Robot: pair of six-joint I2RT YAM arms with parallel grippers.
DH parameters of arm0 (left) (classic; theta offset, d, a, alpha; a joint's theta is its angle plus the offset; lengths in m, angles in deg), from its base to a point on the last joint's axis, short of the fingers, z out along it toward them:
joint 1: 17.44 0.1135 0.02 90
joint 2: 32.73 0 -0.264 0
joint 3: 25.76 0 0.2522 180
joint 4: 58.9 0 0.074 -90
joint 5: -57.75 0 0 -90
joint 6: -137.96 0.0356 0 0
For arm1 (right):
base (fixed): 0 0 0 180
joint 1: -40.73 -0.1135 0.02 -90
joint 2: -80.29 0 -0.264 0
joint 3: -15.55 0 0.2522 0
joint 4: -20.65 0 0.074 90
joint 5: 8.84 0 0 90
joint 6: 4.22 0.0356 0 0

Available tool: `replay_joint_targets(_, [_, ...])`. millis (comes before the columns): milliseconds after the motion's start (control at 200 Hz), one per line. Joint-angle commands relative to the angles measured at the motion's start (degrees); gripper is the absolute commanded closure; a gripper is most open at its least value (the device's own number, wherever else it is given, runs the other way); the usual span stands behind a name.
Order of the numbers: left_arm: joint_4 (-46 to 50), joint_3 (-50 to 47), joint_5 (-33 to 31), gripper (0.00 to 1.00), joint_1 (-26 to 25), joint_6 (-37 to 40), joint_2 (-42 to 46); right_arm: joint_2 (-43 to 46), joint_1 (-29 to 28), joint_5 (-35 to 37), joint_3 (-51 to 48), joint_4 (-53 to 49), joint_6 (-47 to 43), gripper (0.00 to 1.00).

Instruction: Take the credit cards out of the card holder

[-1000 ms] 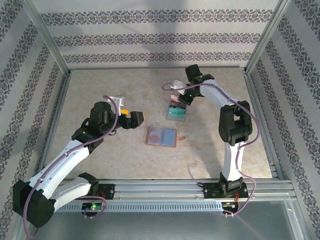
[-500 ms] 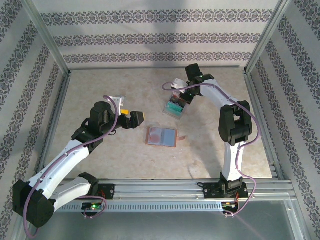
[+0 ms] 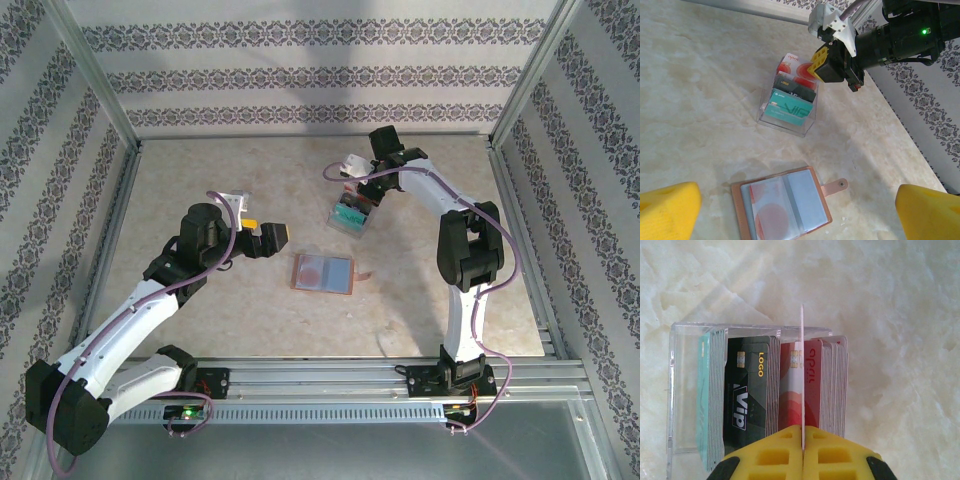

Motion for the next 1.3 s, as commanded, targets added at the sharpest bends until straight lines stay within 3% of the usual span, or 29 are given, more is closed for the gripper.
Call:
replay_joint_targets(0, [0.6, 1.1, 0.5, 0.01, 0.5, 1.5, 0.7, 0.1, 0.3, -0.9, 0.2, 0.5, 0.6, 0.95])
replay_joint_targets(600, [0.9, 1.6, 0.6, 0.01, 0.5, 1.7, 0.3, 1.5, 1.0, -1.3, -2.1, 1.4, 2.9, 0.85])
replay_joint_targets(794, [1.0, 1.7, 0.8, 0.01, 0.6, 1.8, 0.3, 1.7, 1.0, -1.1, -2.0, 1.5, 3.7, 0.77])
replay_joint_targets(1074, [1.9, 1.9, 0.0, 0.01, 0.5, 2.1, 0.8, 5.1, 1.1, -0.7, -2.7, 2.2, 7.9, 0.78])
replay_joint_targets(1294, [2.2, 1.2, -1.8, 0.01, 0.5, 1.7, 2.0, 13.3, 1.0, -0.5, -7.4, 5.4, 20.2, 0.84])
